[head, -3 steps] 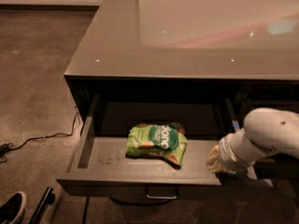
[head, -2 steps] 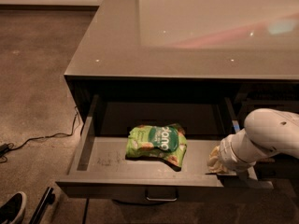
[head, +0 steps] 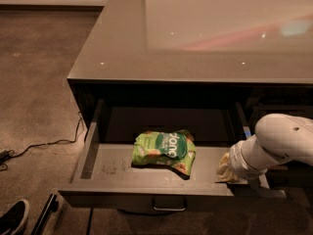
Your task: Open top drawer
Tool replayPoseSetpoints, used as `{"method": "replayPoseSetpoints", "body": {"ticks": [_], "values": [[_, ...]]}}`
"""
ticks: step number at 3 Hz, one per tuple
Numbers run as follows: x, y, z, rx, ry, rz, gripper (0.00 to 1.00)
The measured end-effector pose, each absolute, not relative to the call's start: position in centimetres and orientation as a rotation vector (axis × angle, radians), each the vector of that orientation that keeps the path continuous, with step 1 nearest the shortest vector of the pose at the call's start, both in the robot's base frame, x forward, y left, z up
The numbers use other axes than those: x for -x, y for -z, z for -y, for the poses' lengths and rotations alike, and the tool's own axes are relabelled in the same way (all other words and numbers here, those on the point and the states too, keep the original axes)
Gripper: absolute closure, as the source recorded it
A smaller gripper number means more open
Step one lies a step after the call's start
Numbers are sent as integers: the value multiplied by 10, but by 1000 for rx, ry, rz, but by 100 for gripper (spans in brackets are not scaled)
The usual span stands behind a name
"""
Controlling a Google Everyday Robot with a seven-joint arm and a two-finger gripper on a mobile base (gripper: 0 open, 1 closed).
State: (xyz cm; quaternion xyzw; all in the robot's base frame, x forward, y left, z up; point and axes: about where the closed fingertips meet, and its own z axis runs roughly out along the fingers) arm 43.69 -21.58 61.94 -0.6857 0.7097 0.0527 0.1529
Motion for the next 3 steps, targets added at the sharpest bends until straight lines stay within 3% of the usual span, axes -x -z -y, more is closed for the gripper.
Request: {"method": "replayPoseSetpoints", "body": {"ticks": [1,2,3], "values": [[-437,-619,216,1967,-151,-2036,14],[-437,-619,216,1967,-151,-2036,0],[-437,-619,216,1967,-151,-2036,0]]}}
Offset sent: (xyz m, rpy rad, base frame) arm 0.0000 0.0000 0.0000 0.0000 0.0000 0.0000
